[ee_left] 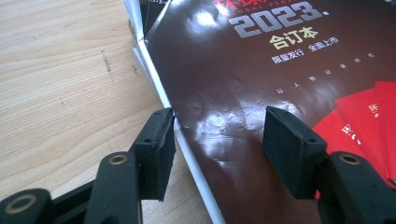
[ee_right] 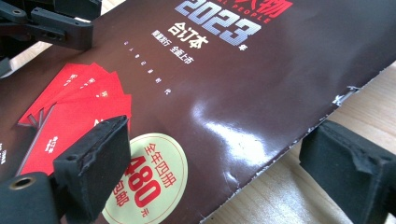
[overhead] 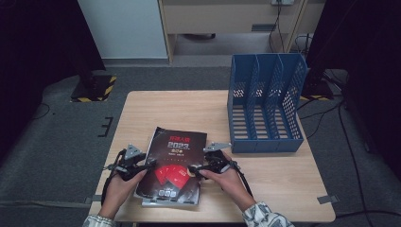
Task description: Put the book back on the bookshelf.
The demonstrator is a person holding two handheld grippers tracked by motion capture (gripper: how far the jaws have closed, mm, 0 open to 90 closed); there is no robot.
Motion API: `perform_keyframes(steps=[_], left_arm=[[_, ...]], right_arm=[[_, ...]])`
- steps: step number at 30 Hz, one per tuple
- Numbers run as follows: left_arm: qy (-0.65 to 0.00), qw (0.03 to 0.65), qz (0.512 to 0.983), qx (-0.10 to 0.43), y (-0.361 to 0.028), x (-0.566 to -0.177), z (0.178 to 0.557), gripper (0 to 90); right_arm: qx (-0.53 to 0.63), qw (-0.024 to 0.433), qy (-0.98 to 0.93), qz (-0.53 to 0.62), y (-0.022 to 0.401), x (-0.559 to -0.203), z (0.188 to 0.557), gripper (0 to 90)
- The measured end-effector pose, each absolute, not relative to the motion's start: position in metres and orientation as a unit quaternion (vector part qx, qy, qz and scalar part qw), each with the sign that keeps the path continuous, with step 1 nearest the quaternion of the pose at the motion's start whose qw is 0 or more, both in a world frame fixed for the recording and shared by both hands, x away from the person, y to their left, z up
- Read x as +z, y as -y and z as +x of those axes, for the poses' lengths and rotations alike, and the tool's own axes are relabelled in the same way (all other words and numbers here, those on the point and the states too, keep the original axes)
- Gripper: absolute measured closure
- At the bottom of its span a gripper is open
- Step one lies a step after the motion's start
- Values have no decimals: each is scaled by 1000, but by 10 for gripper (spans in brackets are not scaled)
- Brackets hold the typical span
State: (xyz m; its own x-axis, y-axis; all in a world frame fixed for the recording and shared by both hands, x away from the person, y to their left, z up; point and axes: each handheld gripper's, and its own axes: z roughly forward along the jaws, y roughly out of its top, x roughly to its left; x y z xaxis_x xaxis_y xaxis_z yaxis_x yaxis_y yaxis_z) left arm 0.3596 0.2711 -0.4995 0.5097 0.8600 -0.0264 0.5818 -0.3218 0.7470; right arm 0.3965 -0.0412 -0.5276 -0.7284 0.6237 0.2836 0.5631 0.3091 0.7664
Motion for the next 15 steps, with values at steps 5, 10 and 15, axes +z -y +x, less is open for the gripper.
perform_keyframes(steps=[5,10,15], left_arm=[[-459,363,789,189,-272,-500,360,439],[-462,364,787,188,-273,-500,359,441],[-463,364,787,186,-273,-500,360,443]], right_arm=[[471,33,-799,372,42,-520,395,130],[499,26,-787,363,40,-506,396,163],[499,22,-799,334,24,-500,397,228]])
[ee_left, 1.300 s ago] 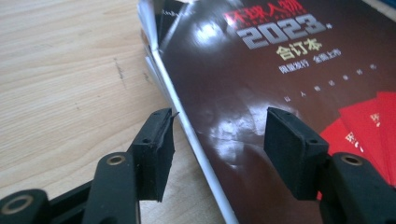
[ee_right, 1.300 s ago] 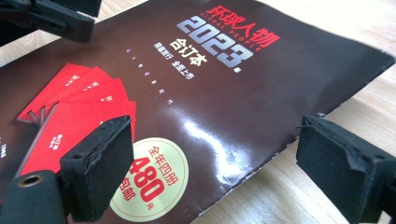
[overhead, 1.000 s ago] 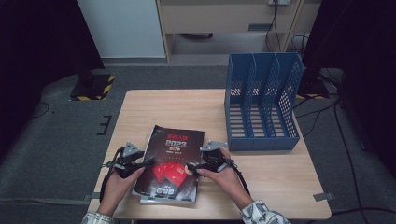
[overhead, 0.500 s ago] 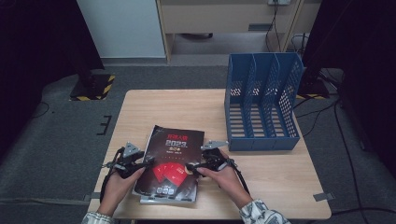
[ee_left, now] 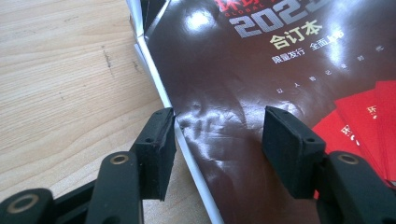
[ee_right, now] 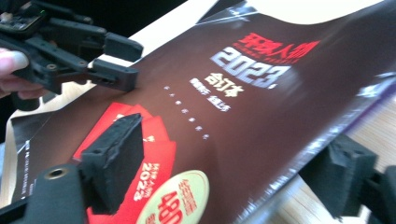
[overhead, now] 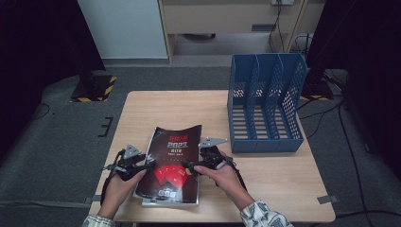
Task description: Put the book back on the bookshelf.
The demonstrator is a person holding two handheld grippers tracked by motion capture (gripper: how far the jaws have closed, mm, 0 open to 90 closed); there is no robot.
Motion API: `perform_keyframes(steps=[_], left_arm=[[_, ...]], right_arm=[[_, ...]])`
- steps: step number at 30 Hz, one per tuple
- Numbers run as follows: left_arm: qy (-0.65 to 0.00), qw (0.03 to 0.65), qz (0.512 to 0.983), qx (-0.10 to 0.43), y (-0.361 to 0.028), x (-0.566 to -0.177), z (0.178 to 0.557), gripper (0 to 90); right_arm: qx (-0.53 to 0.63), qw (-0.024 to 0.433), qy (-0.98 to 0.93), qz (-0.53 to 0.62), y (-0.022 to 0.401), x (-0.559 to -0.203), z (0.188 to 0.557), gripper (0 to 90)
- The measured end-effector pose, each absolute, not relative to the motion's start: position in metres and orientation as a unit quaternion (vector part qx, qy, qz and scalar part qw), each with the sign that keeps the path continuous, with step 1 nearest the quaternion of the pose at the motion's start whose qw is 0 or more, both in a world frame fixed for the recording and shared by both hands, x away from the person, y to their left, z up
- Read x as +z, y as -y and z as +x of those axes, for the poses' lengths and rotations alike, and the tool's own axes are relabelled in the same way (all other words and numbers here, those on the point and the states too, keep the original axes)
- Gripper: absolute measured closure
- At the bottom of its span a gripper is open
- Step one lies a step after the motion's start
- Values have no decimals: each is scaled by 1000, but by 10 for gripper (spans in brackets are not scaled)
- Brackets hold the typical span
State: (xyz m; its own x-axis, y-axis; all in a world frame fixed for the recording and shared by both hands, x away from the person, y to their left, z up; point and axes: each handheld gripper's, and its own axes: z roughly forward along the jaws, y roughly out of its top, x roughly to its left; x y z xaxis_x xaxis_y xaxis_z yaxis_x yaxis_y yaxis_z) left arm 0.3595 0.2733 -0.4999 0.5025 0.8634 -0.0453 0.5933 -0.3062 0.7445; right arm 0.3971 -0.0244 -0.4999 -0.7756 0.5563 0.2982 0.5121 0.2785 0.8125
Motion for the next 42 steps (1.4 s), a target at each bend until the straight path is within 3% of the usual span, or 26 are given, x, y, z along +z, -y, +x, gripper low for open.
perform_keyframes(steps=[14,20,22,23,27,33,42], left_arm=[[-466,368,784,182,-274,-501,360,443],[-470,370,781,178,-275,-501,360,440],[-470,371,781,178,-275,-501,360,441],[-470,371,781,178,-275,-501,360,440],[-469,372,782,176,-275,-501,360,437],[-465,374,784,171,-272,-501,361,357],[-461,388,776,185,-272,-496,361,275]], right_arm=[[487,-14,-816,310,0,-504,399,309],[481,-27,-820,311,-8,-511,398,289],[478,-26,-820,315,-9,-510,398,320],[477,-22,-818,320,-8,-510,398,408],[480,-28,-808,340,-5,-511,399,547],[502,-25,-790,351,1,-507,401,729],[515,-8,-788,337,5,-499,398,785]])
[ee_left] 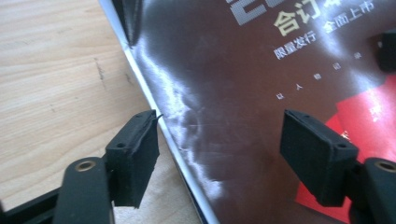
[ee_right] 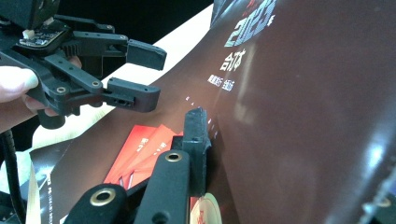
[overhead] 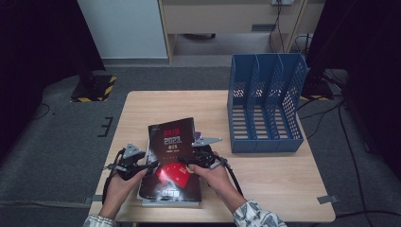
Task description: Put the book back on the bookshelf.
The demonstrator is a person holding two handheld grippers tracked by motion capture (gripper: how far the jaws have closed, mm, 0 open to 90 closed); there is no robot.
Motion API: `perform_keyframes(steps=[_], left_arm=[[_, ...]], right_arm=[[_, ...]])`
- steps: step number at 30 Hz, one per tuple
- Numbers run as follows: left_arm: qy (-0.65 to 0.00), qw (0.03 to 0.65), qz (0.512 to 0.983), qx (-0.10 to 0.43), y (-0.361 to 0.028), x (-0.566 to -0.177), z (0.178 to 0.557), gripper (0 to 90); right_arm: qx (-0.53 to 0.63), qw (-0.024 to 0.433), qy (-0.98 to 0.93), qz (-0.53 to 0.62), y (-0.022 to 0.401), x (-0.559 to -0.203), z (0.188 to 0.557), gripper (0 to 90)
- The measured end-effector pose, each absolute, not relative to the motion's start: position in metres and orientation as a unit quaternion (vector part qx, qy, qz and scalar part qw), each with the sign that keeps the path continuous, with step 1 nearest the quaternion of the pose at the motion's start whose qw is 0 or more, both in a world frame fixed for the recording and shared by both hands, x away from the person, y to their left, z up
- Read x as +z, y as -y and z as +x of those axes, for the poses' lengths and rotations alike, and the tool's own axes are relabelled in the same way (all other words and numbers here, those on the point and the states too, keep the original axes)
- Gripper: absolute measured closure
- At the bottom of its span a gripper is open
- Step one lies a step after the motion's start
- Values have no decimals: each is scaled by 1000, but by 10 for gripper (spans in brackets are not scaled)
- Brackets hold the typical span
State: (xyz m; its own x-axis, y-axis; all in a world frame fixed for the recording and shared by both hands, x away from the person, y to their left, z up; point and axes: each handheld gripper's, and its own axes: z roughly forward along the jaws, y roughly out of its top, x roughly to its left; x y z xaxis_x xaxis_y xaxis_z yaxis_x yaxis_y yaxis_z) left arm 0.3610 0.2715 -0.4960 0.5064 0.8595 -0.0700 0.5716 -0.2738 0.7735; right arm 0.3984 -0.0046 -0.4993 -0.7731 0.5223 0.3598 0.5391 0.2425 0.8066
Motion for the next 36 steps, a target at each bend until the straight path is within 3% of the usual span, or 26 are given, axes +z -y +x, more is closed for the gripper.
perform_keyframes(steps=[36], left_arm=[[-449,408,770,198,-274,-489,360,213]], right_arm=[[-537,-44,788,-298,12,-481,394,828]])
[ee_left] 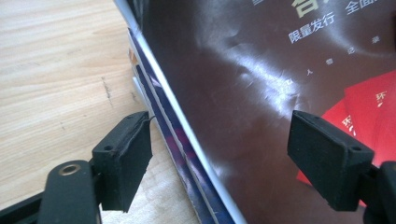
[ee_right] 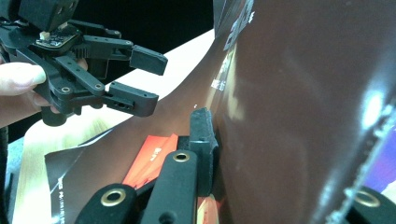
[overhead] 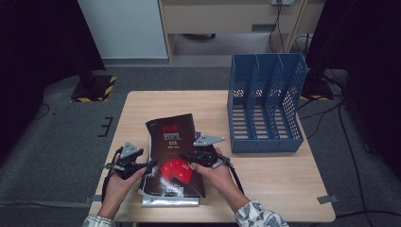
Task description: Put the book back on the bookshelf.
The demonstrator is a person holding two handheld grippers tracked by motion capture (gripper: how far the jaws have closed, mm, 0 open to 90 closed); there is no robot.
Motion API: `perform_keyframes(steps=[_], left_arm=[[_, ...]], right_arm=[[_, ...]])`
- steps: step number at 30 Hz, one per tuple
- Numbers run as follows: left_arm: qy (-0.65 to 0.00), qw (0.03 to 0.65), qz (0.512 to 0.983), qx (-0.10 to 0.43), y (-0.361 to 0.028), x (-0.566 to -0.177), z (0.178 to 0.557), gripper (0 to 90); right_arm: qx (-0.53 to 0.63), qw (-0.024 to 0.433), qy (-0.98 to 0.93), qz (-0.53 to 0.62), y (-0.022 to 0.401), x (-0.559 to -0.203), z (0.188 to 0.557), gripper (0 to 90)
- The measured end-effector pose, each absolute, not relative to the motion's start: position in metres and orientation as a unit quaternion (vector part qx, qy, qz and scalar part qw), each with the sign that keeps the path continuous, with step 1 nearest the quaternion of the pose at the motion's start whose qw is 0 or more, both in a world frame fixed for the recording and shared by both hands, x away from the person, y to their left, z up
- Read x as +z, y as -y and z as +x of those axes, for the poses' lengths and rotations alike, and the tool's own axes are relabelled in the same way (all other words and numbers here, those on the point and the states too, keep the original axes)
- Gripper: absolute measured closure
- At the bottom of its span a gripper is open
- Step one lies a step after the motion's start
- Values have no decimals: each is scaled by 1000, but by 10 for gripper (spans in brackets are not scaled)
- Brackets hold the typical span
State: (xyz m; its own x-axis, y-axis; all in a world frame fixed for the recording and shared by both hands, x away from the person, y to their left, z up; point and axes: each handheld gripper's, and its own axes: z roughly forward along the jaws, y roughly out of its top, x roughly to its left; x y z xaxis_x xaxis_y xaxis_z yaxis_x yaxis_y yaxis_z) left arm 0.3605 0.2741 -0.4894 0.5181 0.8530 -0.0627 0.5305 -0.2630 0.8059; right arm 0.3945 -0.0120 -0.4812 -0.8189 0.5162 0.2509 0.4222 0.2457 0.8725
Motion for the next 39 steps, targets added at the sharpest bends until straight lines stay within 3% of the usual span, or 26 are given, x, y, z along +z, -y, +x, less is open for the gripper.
perform_keyframes(steps=[23,39], left_arm=[[-427,422,776,194,-272,-483,375,79],[-407,449,773,190,-271,-476,390,67]], right_arm=[[561,89,-775,277,24,-462,403,841],[574,110,-768,262,20,-449,414,852]])
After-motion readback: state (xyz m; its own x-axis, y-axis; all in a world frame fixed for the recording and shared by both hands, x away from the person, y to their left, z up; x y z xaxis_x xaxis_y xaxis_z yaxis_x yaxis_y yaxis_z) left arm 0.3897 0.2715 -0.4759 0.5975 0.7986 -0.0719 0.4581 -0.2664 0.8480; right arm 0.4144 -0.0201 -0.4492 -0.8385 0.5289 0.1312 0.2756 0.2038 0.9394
